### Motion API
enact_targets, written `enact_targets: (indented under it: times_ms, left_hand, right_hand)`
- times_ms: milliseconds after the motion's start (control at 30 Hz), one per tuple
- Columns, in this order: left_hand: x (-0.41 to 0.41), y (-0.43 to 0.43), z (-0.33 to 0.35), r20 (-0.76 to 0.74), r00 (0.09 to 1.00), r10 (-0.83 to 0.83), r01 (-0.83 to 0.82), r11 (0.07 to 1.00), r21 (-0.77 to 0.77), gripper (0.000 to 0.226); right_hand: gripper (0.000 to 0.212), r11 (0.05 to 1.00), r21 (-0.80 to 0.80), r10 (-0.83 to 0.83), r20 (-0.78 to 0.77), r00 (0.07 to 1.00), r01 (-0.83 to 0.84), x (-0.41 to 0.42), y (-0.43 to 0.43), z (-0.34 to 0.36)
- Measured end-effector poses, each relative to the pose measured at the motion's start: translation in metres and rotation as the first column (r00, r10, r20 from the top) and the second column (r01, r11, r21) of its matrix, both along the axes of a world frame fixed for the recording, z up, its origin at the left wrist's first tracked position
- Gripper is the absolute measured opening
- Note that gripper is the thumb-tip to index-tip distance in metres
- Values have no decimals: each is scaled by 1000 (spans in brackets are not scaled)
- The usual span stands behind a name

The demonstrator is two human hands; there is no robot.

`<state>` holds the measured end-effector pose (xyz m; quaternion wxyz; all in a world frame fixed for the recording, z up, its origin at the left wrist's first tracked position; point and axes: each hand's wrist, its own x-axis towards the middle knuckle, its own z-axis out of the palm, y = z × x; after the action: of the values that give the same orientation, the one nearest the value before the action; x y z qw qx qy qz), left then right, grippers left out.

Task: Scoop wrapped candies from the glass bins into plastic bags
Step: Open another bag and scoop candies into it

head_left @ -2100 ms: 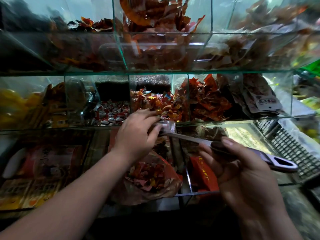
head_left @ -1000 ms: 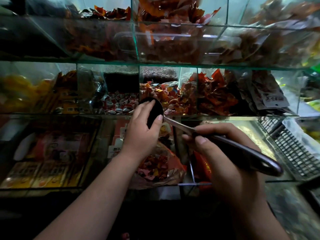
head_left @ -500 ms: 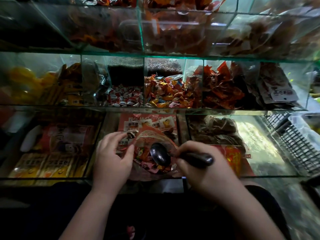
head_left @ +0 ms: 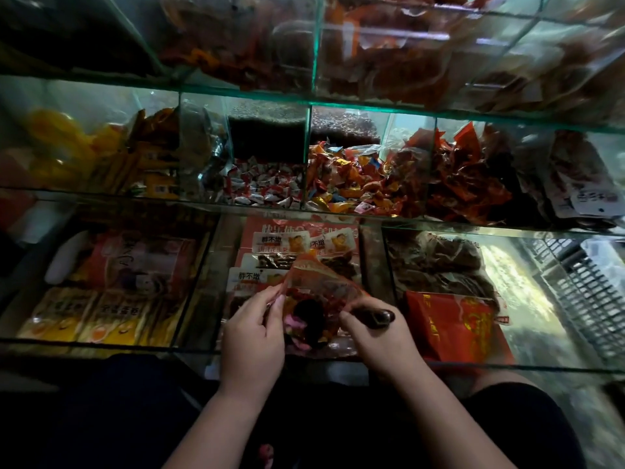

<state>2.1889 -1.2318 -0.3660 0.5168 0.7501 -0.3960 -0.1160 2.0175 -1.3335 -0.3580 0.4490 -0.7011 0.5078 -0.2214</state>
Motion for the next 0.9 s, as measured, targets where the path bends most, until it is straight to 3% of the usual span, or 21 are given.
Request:
enact_targets:
  times_ms: [133, 200, 300, 500, 567, 633, 700, 767, 833, 900]
  left_hand:
    - [-1, 0, 2, 7, 1000, 5, -5, 1000, -13, 26]
    - [1, 2, 3, 4, 1000, 4, -4, 1000, -25, 26]
    - [4, 4, 5, -9, 1000, 11, -11, 999, -36, 26]
    - [3, 5, 14, 47, 997, 58, -57, 998, -26, 25]
    - [-2, 5, 20, 177, 981, 83, -71, 995, -70, 30]
    - [-9, 6, 27, 310, 948, 71, -9, 980, -197, 27]
    - [-22, 4, 30, 347, 937, -40, 139, 954, -267, 24]
    - [-34, -3, 29, 251, 948, -195, 243, 954, -175, 25]
    - [-40, -16, 25, 124, 955, -270, 257, 960, 106, 33]
    - [-36, -32, 16, 50, 963, -266, 225, 888, 401, 54]
  right_hand:
    - [12, 990, 103, -103, 94, 990, 93, 5, 6, -5]
    - [3, 947, 252, -256, 207, 944, 201, 3, 7, -2]
    - [13, 888, 400, -373, 340, 864, 226, -6, 8, 4]
    - [7, 872, 397, -450, 425, 786, 285, -28, 13, 21]
    - [11, 884, 350, -444, 429, 786, 308, -37, 14, 27]
    - [5, 898, 316, -426, 444, 788, 307, -44, 17, 32]
    - [8, 901, 309, -424, 473, 772, 305, -50, 20, 37]
    - [9, 895, 321, -438, 489, 754, 311, -55, 23, 42]
    - [10, 877, 365, -470, 515, 717, 313, -59, 25, 48]
    - [9, 875, 385, -470, 525, 710, 294, -64, 27, 53]
